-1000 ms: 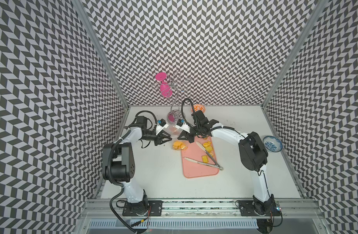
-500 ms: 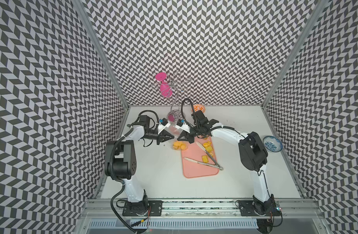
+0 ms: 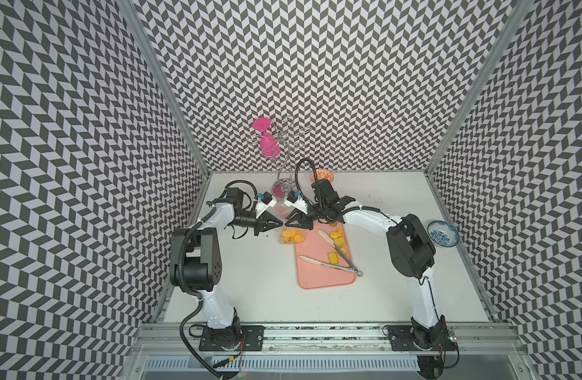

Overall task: Put the cookies into a resealable bag to prevent moisture
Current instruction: Close the ziploc bag at the center of the board.

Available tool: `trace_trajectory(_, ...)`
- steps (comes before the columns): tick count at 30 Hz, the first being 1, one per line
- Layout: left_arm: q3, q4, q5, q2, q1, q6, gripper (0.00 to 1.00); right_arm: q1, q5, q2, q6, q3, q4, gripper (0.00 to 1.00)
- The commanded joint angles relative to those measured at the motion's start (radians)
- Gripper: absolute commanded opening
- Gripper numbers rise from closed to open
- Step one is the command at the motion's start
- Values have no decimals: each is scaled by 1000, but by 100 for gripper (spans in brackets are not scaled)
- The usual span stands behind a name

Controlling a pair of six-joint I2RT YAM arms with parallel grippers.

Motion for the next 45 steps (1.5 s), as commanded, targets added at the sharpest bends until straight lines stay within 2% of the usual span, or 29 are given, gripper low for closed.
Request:
trace_trajectory(1, 23, -27, 29, -10, 2, 23, 0, 11, -37, 14, 22, 10, 88, 20)
trace_trajectory(9, 24, -28, 28, -23, 10, 26, 0, 10, -33, 31, -32, 40, 7, 0)
trace_trajectory(15, 21, -14, 5, -51, 28, 7, 0, -14, 41, 6, -91, 17, -59, 0)
trace_trajectory(16, 19, -14, 3, -54, 28, 6, 0, -16, 69, -5, -102, 3, -58, 9)
trace_trajectory(18, 15, -11, 9, -55, 29, 0, 0, -18, 107, -23, -118, -18, -55, 13)
trace_trajectory(20, 13, -11, 16, -54, 28, -2, 0, -24, 119, -28, -122, -15, -69, 10)
trace_trajectory(21, 13, -11, 17, -54, 28, -2, 0, -29, 109, -29, -113, -10, -73, 2)
trace_trajectory(22, 13, -11, 13, -54, 28, -2, 0, -35, 102, -29, -102, -4, -74, 0)
trace_trajectory(26, 15, -9, -1, -53, 28, -8, 0, -43, 96, -42, -93, -7, -78, 0)
trace_trajectory(28, 14, -8, -7, -54, 29, -10, 0, -49, 89, -50, -93, -18, -82, 9)
trace_trajectory(31, 13, -3, -29, -57, 28, -16, 0, -61, 90, -69, -91, -44, -74, 14)
trace_trajectory(33, 11, 7, -30, -61, 29, -26, 0, -71, 86, -80, -86, -59, -71, 14)
trace_trajectory(36, 10, 14, -31, -60, 29, -35, 0, -81, 81, -89, -76, -70, -68, 1)
trace_trajectory(37, 10, 14, -59, -59, 30, -35, 0, -83, 77, -89, -78, -70, -72, 0)
trace_trajectory(39, 12, 15, -67, -59, 29, -37, 0, -86, 74, -90, -80, -71, -82, 0)
trace_trajectory(40, 12, 16, -73, -59, 29, -39, 0, -89, 74, -91, -81, -72, -86, 2)
trace_trajectory(41, 13, 18, -80, -58, 29, -43, 0, -92, 73, -93, -81, -73, -90, 7)
trace_trajectory(45, 14, 26, -87, -58, 30, -55, 0, -106, 77, -108, -79, -102, -86, 11)
